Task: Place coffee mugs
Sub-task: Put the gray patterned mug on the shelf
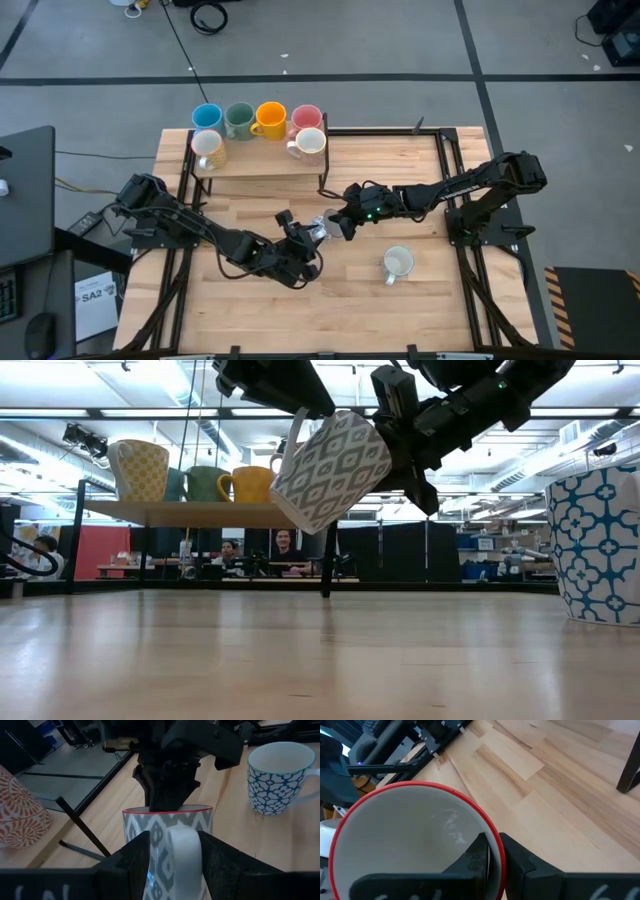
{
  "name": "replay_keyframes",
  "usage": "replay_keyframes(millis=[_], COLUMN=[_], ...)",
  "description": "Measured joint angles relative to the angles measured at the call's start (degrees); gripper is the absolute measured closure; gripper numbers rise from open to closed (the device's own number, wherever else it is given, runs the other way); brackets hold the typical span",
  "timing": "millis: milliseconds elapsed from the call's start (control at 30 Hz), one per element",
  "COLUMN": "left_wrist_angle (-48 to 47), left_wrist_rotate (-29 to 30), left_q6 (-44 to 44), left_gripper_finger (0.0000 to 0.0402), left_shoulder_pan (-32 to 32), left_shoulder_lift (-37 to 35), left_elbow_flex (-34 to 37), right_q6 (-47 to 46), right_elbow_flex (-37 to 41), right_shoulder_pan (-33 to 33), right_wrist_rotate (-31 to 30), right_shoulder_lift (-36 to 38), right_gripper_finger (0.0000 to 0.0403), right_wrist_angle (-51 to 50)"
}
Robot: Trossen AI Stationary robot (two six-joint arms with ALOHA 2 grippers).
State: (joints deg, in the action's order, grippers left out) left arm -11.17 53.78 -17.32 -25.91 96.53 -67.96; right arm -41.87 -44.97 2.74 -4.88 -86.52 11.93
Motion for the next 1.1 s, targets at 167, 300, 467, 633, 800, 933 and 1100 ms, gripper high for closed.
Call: replay_keyframes(millis=[167,300,467,633,800,933,1100], left_wrist_angle=[-0.16,-0.16,-0.16,-0.18,-0.23,-0.21,-0.21], left_wrist_rotate=[-0.07,-0.20,-0.11,-0.05,-0.13,-0.15,-0.15], left_q6=[-0.02,-0.02,-0.26,-0.23,-0.04,-0.04,-0.05], left_gripper_finger=[0.0258,0.0288,0.0320,0.0323,0.0322,0.0322,0.0322], left_shoulder_pan=[-0.02,-0.02,-0.02,-0.04,-0.07,-0.07,-0.07], left_shoulder_lift=[0.00,0.00,0.00,0.00,0.00,0.00,0.00], left_elbow_flex=[0.00,-0.01,0.00,0.00,0.00,-0.02,-0.01], right_q6=[-0.02,-0.10,-0.06,0.02,0.00,-0.02,0.00], right_elbow_flex=[0.00,-0.02,-0.04,-0.04,-0.04,-0.04,-0.04], right_shoulder_pan=[0.00,0.00,0.00,0.00,0.00,0.11,0.11], right_wrist_rotate=[-0.01,-0.03,-0.14,-0.10,-0.01,0.16,0.41], right_shoulder_lift=[0.02,0.02,0.04,0.04,0.04,0.04,0.04], right_gripper_finger=[0.0362,0.0362,0.0362,0.0358,0.0349,0.0349,0.0344], right_wrist_angle=[0.01,0.03,0.03,0.03,0.03,0.01,0.01])
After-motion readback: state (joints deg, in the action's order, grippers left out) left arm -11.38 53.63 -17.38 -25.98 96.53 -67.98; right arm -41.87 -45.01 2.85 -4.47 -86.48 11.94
